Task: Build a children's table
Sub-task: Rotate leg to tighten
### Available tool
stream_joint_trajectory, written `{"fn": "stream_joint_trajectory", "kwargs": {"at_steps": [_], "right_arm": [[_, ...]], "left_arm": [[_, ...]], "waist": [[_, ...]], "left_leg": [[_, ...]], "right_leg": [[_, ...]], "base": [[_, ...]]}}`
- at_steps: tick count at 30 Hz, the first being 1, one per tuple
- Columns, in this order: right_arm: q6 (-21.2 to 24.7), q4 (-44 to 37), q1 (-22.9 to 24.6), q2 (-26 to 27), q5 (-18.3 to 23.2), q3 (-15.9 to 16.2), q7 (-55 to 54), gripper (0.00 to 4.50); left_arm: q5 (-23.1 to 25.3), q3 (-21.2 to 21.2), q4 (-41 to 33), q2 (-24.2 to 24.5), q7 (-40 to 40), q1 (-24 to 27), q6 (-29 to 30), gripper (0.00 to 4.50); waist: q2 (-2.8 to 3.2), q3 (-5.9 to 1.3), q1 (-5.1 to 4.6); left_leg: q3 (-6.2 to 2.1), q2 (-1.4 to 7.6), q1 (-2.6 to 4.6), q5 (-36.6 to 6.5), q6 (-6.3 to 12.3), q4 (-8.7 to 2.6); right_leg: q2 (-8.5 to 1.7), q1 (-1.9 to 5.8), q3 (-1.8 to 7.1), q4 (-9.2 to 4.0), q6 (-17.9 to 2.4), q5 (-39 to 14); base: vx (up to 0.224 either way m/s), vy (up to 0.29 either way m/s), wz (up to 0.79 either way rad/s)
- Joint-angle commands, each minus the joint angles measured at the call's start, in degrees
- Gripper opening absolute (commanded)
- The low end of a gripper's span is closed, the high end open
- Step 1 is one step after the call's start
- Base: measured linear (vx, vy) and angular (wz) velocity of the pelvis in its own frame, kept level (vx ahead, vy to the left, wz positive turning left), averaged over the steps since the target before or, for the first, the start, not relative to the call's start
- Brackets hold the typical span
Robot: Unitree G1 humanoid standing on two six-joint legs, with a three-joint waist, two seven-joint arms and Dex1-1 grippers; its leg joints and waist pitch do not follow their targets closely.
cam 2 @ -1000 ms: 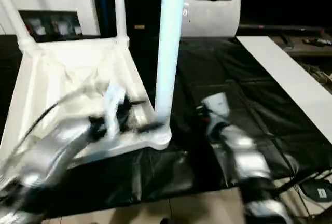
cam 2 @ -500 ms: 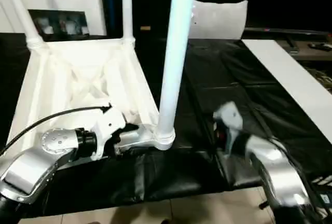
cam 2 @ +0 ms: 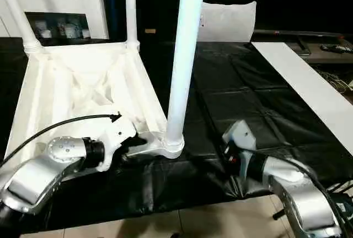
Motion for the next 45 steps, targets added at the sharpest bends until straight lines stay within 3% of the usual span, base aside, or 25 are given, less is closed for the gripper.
{"fn": "stream_joint_trajectory", "kwargs": {"at_steps": [1,2,3,6,11,16,23,27,32,34,36,39,41,45], "right_arm": [[0.7,-1.5,-0.1,-0.9,0.7,0.1,0.1,4.5],[0.8,-1.5,-0.2,-1.0,0.7,0.1,0.1,4.5],[1.2,-1.8,-0.3,-1.3,1.1,0.4,0.5,4.5],[1.7,-2.3,-0.3,-1.6,1.5,0.6,1.5,4.5],[1.5,-2.7,0.1,-2.1,0.8,1.0,1.9,4.5],[1.4,-2.5,0.1,-2.0,0.8,1.0,1.5,4.5],[1.0,-1.9,-0.1,-1.9,0.4,1.3,1.4,4.5],[1.1,-1.8,-0.2,-2.0,0.3,1.2,1.3,4.5],[1.3,-1.9,-0.4,-1.9,0.5,1.3,1.1,4.5],[1.5,-2.2,-0.3,-1.8,0.8,1.3,1.2,4.5],[1.6,-2.6,-0.1,-1.8,0.9,1.5,1.2,4.5],[1.8,-2.9,0.1,-1.8,1.1,1.6,1.5,4.5],[2.0,-3.1,0.3,-1.7,1.3,1.7,1.6,4.5],[2.1,-3.2,0.3,-1.6,1.3,1.8,1.5,4.5]], "left_arm": [[0.2,-0.7,-0.6,0.1,-0.1,-0.7,0.7,1.97],[0.2,-0.7,-0.6,0.1,-0.1,-0.7,0.7,1.88],[0.4,-0.7,-0.4,0.2,0.1,-0.8,0.8,1.74],[0.6,-0.5,0.3,0.3,0.3,-1.0,0.7,1.55],[1.1,-0.6,0.9,1.3,-0.5,-1.5,1.4,1.11],[1.1,-1.1,0.7,1.6,-1.2,-1.9,2.0,0.65],[1.4,-2.6,0.3,1.9,-2.3,-2.4,3.1,0.09],[2.0,-3.6,0.3,0.7,-1.3,-3.1,4.4,0.09],[3.3,-4.5,2.2,-0.7,0.3,-4.2,4.9,0.09],[3.1,-4.0,3.2,-1.6,0.7,-4.8,5.2,0.09],[2.3,-3.9,3.3,-2.0,-0.1,-5.5,5.9,0.57],[3.4,-4.2,3.8,-2.2,0.8,-5.8,5.0,0.63],[4.2,-4.3,4.7,-2.9,2.0,-6.1,4.2,0.91],[3.8,-4.0,5.3,-4.1,2.3,-6.3,4.2,0.91]], "waist": [[0.84,-3.17,-0.26],[0.84,-3.17,-0.26],[0.94,-2.98,-0.57],[0.78,-2.99,-0.8],[1.27,-3.08,-1.11],[0.81,-3.15,-1.05],[1.19,-3.21,-1.05],[1.43,-3.29,-1.01],[1.24,-3.44,-0.86],[1.26,-3.45,-0.82],[1.26,-3.51,-0.77],[1.27,-3.47,-0.76],[1.4,-3.46,-0.81],[1.46,-3.41,-0.9]], "left_leg": [[-0.4,0.5,1.04,-22.9,2.08,-3.69],[-0.4,0.5,1.04,-22.9,2.08,-3.69],[-0.67,0.75,1.5,-25.0,1.92,-3.86],[-0.86,0.51,1.55,-25.8,1.5,-3.77],[-1.11,0.69,1.18,-25.8,1.4,-4.11],[-0.89,0.69,0.95,-24.3,1.71,-4.19],[-0.94,0.77,0.96,-24.6,1.66,-4.32],[-0.92,0.91,0.92,-24.2,1.63,-4.45],[-0.78,0.92,0.54,-22.5,2.06,-4.49],[-0.64,0.88,0.72,-22.2,2.24,-4.39],[-0.62,0.85,0.47,-21.5,2.37,-4.44],[-0.58,0.75,0.56,-21.5,2.41,-4.35],[-0.57,0.72,0.59,-21.8,2.47,-4.3],[-0.67,0.71,0.74,-22.9,2.3,-4.29]], "right_leg": [[-3.78,1.55,0.8,-7.13,0.7,-38.6],[-3.78,1.55,0.8,-7.13,0.7,-38.6],[-3.92,1.68,0.23,-7.45,0.1,-37.8],[-4.14,1.95,-0.07,-7.64,1.0,-39.1],[-4.3,2.18,0.16,-7.23,0.3,-37.5],[-4.45,2.2,0.54,-6.88,-0.4,-36.9],[-4.52,2.18,0.59,-6.71,-0.7,-36.6],[-4.61,2.24,0.85,-6.41,-1.4,-35.0],[-4.71,2.47,1.16,-6.11,-2.1,-33.6],[-4.63,2.3,1.18,-6.19,-2.1,-33.5],[-4.64,2.51,1.21,-6.07,-2.2,-33.2],[-4.63,2.39,1.12,-6.23,-1.9,-34.1],[-4.59,2.32,0.99,-6.43,-1.5,-34.8],[-4.54,2.22,0.74,-6.7,-1.0,-35.7]], "base": [[0.0,0.0,0.0],[0.0,0.0,0.0],[0.0,0.0,0.0],[0.0,0.0,0.0],[0.0,0.0,0.0],[0.0,0.0,0.0],[0.0,0.0,0.0],[0.0,0.0,0.0],[0.0,0.0,0.0],[0.0,0.0,0.0],[0.0,0.0,0.0],[0.0,0.0,0.0],[0.0,0.0,0.0],[0.0,0.0,0.0]]}}
